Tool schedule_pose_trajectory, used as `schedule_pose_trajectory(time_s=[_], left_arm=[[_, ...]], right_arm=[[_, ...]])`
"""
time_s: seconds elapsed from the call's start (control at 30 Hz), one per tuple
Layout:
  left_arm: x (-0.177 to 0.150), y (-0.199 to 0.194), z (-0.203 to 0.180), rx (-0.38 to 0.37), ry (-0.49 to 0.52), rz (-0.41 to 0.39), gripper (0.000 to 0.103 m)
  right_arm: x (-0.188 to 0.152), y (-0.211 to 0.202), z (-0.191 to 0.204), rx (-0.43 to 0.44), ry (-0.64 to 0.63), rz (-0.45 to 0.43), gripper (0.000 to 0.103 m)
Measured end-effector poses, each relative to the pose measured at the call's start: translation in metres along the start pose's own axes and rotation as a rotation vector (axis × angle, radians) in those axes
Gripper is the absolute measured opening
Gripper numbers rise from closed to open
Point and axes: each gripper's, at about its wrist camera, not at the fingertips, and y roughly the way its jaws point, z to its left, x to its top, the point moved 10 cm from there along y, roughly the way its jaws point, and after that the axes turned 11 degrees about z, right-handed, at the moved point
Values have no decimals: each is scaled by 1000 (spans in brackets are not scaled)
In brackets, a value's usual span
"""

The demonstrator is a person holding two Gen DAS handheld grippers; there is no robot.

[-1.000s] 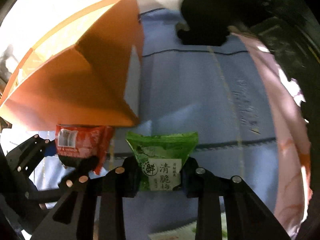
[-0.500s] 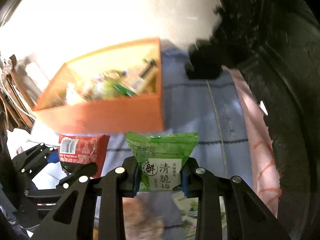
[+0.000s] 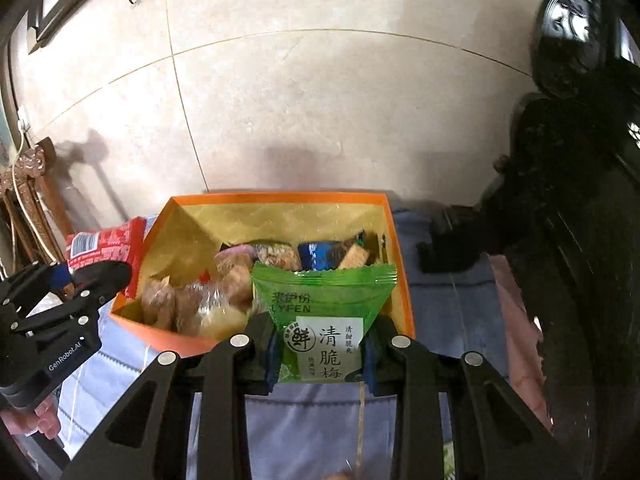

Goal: Organize snacks
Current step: 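Drop the red wafer pack and green plum bag into the orange box, then grasp a round cookie pack with the left gripper while the right grasps a bread loaf pack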

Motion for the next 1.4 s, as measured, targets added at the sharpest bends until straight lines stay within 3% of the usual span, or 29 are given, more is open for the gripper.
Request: schedule_pose_trajectory(time_s=[0.17, 0.47, 0.5, 0.53, 0.57, 0.6, 0.63, 0.8, 0.93, 1.1, 1.2, 1.27, 1.4], left_arm=[[8, 15, 10, 50, -7, 15, 46], [27, 12, 13, 65, -26, -13, 47], [30, 12, 14, 59, -32, -20, 50], [32, 12, 14, 53, -36, -20, 72], [34, 13, 15, 68, -45, -17, 97], [37, 11, 17, 85, -49, -41, 99], [38, 10, 17, 99, -48, -51, 99], [23, 1, 18, 28, -56, -47, 99], [-20, -12, 18, 0, -22, -24, 99], [-126, -25, 6, -97, 12, 58, 99], [-197, -27, -8, -156, 20, 134, 99], [-244, -22, -19, -221, 22, 217, 99], [-303, -8, -28, -185, 60, 277, 99]], right_arm=[[17, 11, 10, -9, -13, 2, 31], [34, 12, 11, 11, -8, -14, 32], [38, 12, 12, 23, -10, -24, 38], [39, 14, 11, 16, -15, -20, 50], [41, 15, 9, -3, -18, -22, 92], [42, 13, 8, -11, -19, -37, 100], [43, 11, 5, -23, -18, -47, 99], [21, 0, -19, 39, 59, -2, 99], [-25, -20, -33, 50, 29, 31, 99], [-123, -13, -29, -28, -158, 148, 99], [-191, 15, -23, -10, -222, 283, 99], [-214, 30, -23, 6, -227, 334, 99], [-231, 55, -18, 6, -275, 356, 99]])
